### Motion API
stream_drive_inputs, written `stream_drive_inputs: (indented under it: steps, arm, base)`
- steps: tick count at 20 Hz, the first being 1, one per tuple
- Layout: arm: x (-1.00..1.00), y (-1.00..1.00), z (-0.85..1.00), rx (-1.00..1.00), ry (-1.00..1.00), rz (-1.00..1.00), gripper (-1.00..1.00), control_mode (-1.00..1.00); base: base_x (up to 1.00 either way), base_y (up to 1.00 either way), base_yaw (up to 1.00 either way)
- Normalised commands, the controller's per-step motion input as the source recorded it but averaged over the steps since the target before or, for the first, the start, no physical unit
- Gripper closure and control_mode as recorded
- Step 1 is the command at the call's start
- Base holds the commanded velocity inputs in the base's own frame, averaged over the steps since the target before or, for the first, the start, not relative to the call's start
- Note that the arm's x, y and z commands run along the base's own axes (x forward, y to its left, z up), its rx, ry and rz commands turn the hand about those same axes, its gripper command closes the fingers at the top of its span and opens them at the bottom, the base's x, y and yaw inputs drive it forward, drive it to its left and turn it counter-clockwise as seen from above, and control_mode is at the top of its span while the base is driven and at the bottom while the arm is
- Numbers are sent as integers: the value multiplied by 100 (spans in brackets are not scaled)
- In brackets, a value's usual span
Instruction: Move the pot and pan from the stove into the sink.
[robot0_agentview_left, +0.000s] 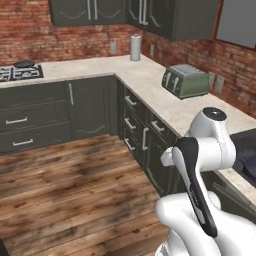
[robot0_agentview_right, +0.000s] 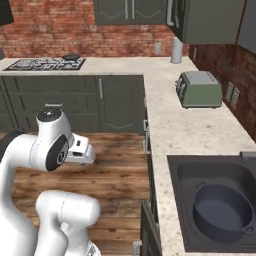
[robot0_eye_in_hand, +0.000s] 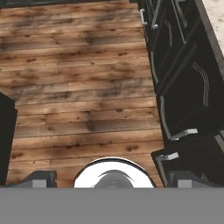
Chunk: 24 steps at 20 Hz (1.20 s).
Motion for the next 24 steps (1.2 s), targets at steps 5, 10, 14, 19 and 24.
stream_drive_inputs:
  steps: [5, 10, 14, 19, 24]
  arm:
    - [0, 0, 0, 0, 0, 0, -100, 100]
    - [0, 0, 0, 0, 0, 0, -100, 100]
    - [0, 0, 0, 0, 0, 0, -100, 100]
    - [0, 0, 0, 0, 0, 0, -100, 100]
    - [0, 0, 0, 0, 0, 0, -100, 100]
  base:
    - [-17, 12, 9]
    - [1, 49, 0]
    - [8, 86, -2]
    - [2, 76, -1]
    - [35, 16, 0]
